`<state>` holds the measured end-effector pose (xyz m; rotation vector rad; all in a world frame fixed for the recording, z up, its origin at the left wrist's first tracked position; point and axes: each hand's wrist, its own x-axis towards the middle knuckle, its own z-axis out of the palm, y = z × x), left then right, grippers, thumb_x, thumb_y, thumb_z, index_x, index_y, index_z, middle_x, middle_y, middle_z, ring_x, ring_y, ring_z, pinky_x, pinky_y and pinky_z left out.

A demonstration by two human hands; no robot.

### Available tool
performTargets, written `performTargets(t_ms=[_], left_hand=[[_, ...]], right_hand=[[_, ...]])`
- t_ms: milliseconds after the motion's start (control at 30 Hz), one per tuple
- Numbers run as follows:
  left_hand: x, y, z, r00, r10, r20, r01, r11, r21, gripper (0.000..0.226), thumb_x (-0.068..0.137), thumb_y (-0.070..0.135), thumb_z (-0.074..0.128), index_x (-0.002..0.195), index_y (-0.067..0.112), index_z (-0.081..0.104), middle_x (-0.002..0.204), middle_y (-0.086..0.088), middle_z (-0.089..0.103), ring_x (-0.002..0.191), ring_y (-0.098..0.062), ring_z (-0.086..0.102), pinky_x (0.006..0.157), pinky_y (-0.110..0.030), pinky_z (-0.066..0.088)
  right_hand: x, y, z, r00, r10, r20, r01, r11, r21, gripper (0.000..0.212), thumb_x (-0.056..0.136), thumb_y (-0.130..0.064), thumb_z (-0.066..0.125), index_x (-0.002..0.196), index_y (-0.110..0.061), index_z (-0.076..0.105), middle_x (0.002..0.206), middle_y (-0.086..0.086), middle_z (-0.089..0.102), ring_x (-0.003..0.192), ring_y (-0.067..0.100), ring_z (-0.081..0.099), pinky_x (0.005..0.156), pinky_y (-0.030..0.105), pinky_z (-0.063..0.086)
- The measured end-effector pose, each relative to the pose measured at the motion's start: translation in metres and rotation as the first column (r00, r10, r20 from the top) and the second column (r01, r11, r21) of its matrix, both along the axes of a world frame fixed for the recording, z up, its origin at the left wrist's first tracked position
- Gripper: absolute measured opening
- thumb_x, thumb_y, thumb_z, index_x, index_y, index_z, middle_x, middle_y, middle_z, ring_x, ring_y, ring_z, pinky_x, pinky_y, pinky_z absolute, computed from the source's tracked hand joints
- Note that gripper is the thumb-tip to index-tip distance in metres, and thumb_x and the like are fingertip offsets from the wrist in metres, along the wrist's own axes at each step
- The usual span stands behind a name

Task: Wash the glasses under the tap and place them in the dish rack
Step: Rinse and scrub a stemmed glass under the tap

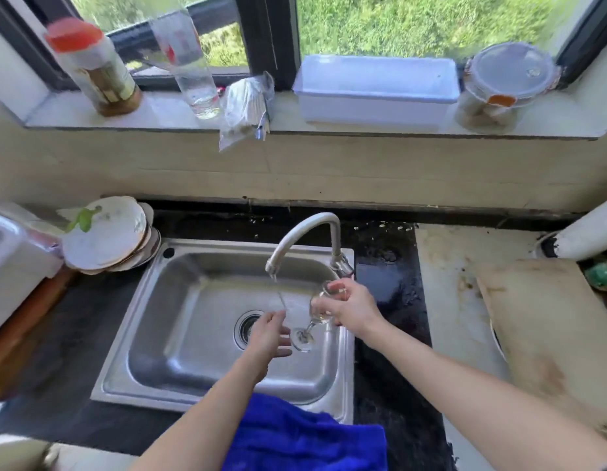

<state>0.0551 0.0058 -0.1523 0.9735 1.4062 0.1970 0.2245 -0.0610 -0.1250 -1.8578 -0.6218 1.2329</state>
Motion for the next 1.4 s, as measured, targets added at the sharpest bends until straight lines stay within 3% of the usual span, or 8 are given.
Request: performTargets(t_ms=[367,500,633,833,967,1133,1300,1400], left_hand=[[-0.060,0.065,-0.052,0.947,0.228,0.228,-0.144,0.933,-0.331,0.025,0.093,-0.002,0.045,0.114,0.012,0.047,0.078,-0.014,0.056,0.060,-0.024,0.052,0.057,-0.033,0.051],[-0.057,0.076,-0.055,0.947,0.189,0.258,-0.097,0.938,-0.332,0.019,0.097,0.002,0.045,0.114,0.005,0.050,0.077,-0.014,0.057,0.058,-0.023,0.050,0.050,-0.025,0.042],[-0.063,0.086,-0.055,0.958,0.041,0.282,0.072,0.923,-0.377,0.006,0.097,0.012,0.049,0.099,0.009,0.054,0.074,-0.014,0.059,0.054,-0.022,0.052,0.046,-0.022,0.038],[-0.062,0.095,-0.052,0.971,0.135,0.195,-0.083,0.963,-0.256,0.007,0.097,0.020,0.052,0.098,0.012,0.053,0.064,-0.010,0.054,0.039,-0.015,0.043,0.039,-0.019,0.031],[-0.069,0.099,-0.043,0.991,-0.109,0.081,0.130,0.935,-0.331,0.022,0.098,0.030,0.046,0.082,0.015,0.053,0.053,-0.006,0.052,0.034,-0.013,0.035,0.038,-0.013,0.023],[-0.065,0.102,-0.052,0.975,0.133,0.180,-0.081,0.960,-0.268,0.011,0.097,0.016,0.051,0.106,0.010,0.052,0.069,-0.013,0.058,0.045,-0.018,0.043,0.040,-0.020,0.033],[-0.066,0.105,-0.050,0.989,0.019,0.144,0.032,0.938,-0.346,0.013,0.096,0.026,0.054,0.095,0.013,0.053,0.065,-0.014,0.064,0.034,-0.013,0.036,0.032,-0.011,0.022],[-0.058,0.107,-0.051,0.978,0.111,0.174,-0.060,0.961,-0.271,0.011,0.097,0.022,0.053,0.105,0.014,0.054,0.075,-0.014,0.064,0.044,-0.017,0.044,0.039,-0.017,0.032]], right_hand=[[-0.089,0.071,-0.013,0.989,-0.147,-0.019,0.144,0.984,-0.109,0.051,0.072,-0.042,0.081,0.111,-0.021,0.057,0.105,0.004,0.064,0.083,0.016,0.067,0.062,0.031,0.060],[-0.082,0.077,-0.006,0.999,-0.029,-0.037,0.026,0.995,-0.094,0.045,0.075,-0.031,0.080,0.111,-0.027,0.054,0.110,-0.007,0.058,0.100,0.013,0.060,0.077,0.038,0.058],[-0.075,0.084,-0.005,0.994,0.074,-0.080,-0.079,0.995,-0.057,0.063,0.074,-0.015,0.081,0.128,-0.030,0.050,0.117,-0.004,0.057,0.109,0.016,0.059,0.075,0.035,0.057],[-0.082,0.092,-0.009,1.000,0.013,-0.002,-0.013,0.994,-0.112,0.051,0.066,-0.038,0.086,0.103,-0.019,0.056,0.103,0.004,0.065,0.082,0.018,0.069,0.064,0.032,0.058],[-0.083,0.092,-0.008,0.977,0.202,0.074,-0.200,0.979,-0.040,0.058,0.067,-0.028,0.086,0.118,-0.032,0.058,0.114,-0.003,0.058,0.090,0.022,0.066,0.067,0.035,0.061],[-0.080,0.095,-0.003,0.993,0.115,0.019,-0.114,0.993,-0.031,0.053,0.070,-0.029,0.085,0.114,-0.018,0.059,0.105,0.004,0.063,0.089,0.014,0.065,0.065,0.030,0.060],[-0.070,0.094,-0.002,0.979,0.203,0.024,-0.204,0.978,0.032,0.060,0.067,-0.015,0.086,0.119,-0.024,0.059,0.111,0.005,0.062,0.094,0.021,0.065,0.075,0.041,0.060],[-0.069,0.095,0.003,0.995,0.094,0.019,-0.094,0.995,0.015,0.047,0.068,-0.023,0.087,0.105,-0.017,0.060,0.091,0.001,0.065,0.080,0.017,0.065,0.069,0.037,0.060]])
